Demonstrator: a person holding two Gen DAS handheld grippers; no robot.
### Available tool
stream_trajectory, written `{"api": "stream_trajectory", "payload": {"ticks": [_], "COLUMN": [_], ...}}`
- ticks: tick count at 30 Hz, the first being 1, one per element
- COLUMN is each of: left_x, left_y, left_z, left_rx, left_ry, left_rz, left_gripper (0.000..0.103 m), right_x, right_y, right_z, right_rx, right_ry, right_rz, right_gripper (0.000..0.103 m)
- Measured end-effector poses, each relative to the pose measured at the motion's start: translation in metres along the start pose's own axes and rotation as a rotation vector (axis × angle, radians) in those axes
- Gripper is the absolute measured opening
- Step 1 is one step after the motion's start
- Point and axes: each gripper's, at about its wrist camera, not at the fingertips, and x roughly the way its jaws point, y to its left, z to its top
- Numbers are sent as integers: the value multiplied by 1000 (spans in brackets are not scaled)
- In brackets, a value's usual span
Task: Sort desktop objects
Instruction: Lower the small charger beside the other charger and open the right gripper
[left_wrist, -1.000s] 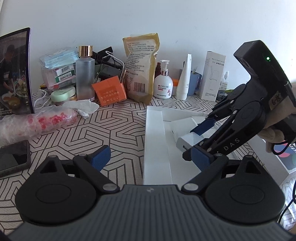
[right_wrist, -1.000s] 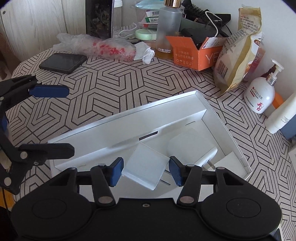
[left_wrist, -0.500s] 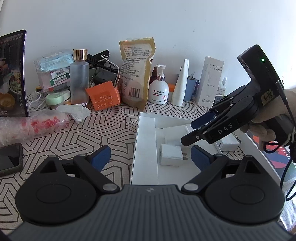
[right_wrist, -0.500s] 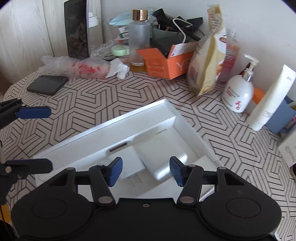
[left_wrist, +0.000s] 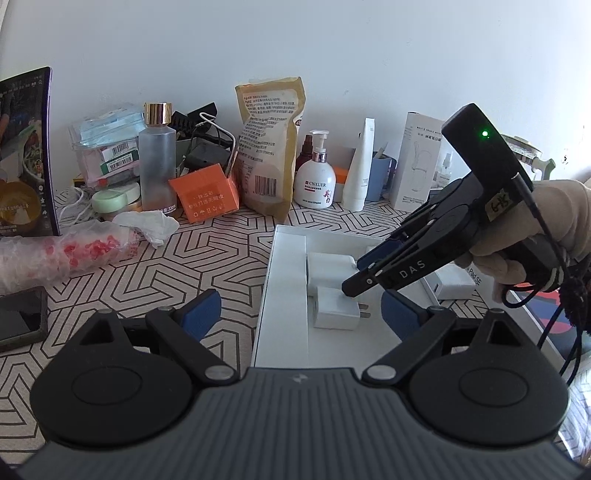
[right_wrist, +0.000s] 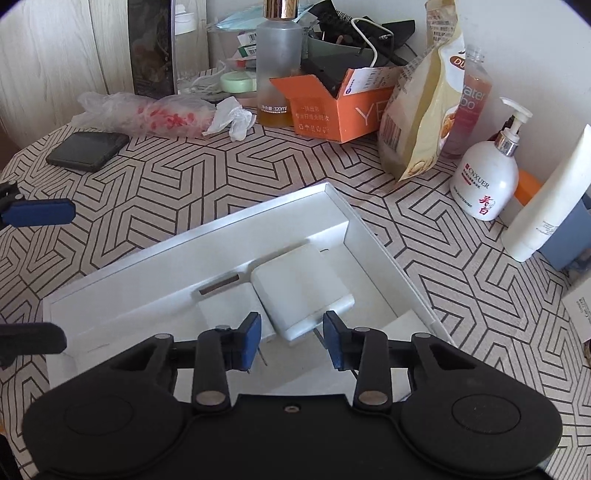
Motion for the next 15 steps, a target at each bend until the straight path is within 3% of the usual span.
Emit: {"api": "stream_trajectory", "payload": {"ticks": [6, 15], "left_x": [-5, -5], "left_y": [-5, -22], "left_z": [1, 9], "left_rx": [25, 44], "left_ry": [1, -9], "left_rz": [-15, -43], "left_gripper": [94, 95], "right_x": [-24, -75], "right_y": [0, 35], "right_z": [-3, -57], "right_rx": [14, -112], "right_ry": [-40, -8], "right_rz": [-57, -183], "right_gripper": [46, 62]}}
